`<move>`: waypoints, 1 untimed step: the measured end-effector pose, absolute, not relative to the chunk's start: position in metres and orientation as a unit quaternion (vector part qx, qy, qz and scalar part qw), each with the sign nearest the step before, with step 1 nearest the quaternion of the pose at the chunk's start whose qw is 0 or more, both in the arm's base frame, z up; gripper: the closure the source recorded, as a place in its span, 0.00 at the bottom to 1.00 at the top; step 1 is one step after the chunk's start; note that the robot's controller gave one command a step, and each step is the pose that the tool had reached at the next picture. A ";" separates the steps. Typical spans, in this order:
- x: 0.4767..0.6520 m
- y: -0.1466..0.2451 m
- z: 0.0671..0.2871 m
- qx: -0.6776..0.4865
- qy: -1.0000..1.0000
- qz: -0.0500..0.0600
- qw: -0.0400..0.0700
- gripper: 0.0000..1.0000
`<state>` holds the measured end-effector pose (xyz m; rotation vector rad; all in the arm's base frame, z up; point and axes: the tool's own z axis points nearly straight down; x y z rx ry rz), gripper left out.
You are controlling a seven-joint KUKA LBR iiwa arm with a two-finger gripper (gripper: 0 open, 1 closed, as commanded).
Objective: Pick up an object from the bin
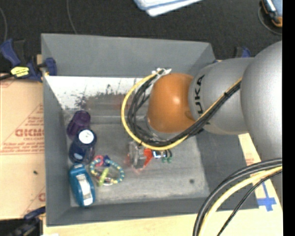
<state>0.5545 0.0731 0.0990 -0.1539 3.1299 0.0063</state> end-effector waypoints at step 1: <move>0.557 0.047 0.088 -0.058 0.998 0.000 0.002 0.00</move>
Offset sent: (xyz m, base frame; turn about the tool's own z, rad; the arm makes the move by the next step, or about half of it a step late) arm 0.0000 0.0000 0.0000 0.0000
